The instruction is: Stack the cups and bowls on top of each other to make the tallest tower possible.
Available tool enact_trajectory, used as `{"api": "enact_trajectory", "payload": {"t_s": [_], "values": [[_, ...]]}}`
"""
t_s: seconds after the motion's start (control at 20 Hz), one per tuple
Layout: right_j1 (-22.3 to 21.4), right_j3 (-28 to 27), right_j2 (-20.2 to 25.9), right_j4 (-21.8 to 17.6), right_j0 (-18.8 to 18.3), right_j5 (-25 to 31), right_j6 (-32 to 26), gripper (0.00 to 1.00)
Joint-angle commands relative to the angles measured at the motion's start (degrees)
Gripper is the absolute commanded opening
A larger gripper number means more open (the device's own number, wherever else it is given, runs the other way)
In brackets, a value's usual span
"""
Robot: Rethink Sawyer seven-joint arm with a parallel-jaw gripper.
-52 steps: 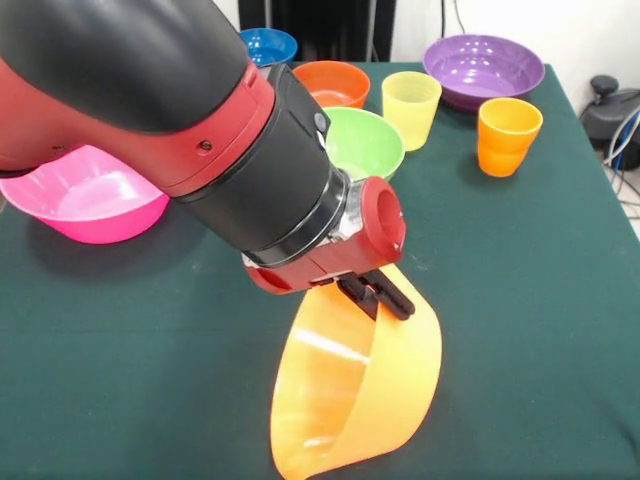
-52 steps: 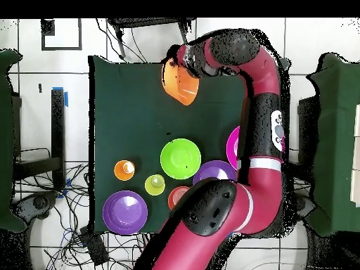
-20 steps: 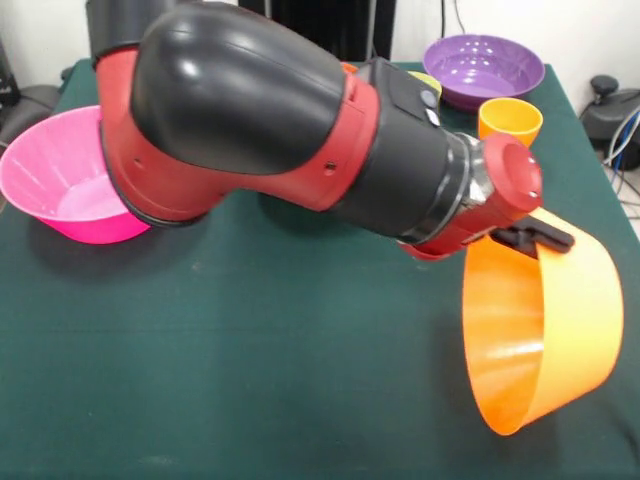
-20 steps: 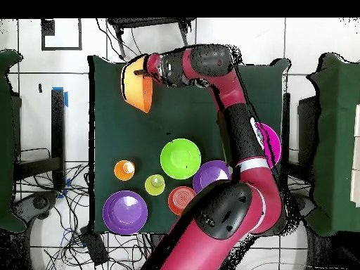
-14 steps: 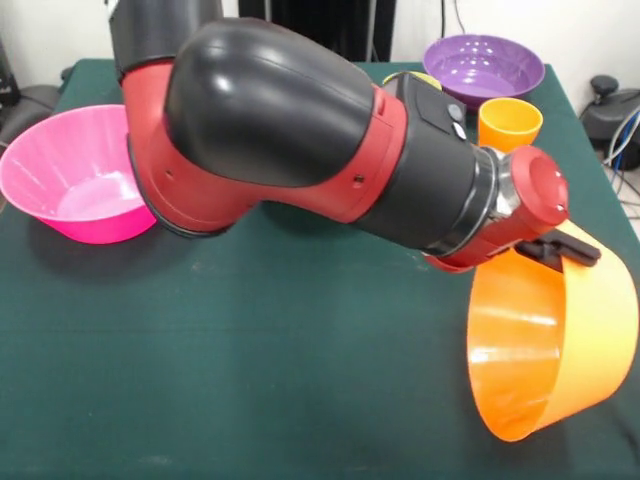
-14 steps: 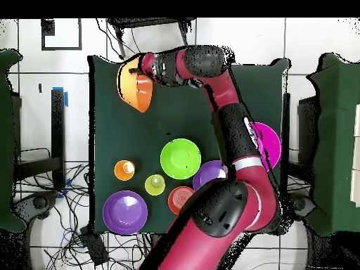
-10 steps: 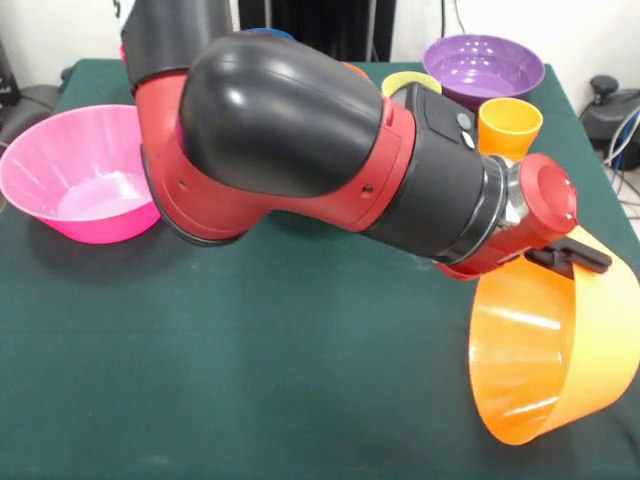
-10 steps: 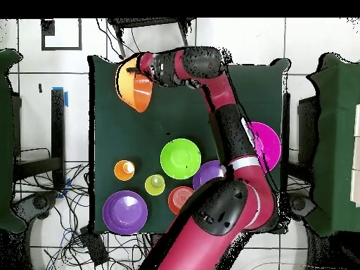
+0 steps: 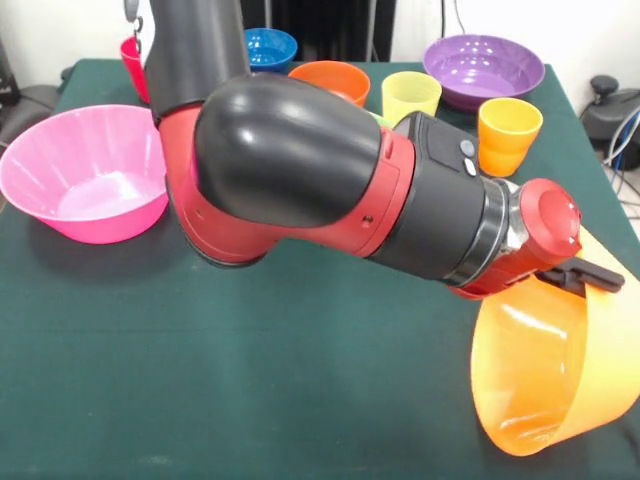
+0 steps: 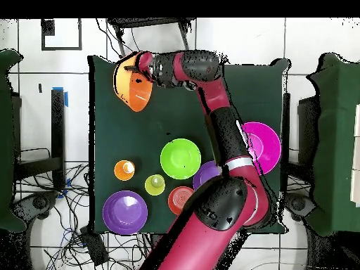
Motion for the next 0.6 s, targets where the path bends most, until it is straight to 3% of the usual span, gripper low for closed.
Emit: {"api": "enact_trajectory", "payload": {"t_s": [0.05, 0.6], "values": [[8.24, -4.92, -0.82, -2.28, 1.45, 2.78, -11.54, 0.0], [9.8, -18.69, -1.26, -4.77, 3.46, 19.63, -9.02, 0.0]]}}
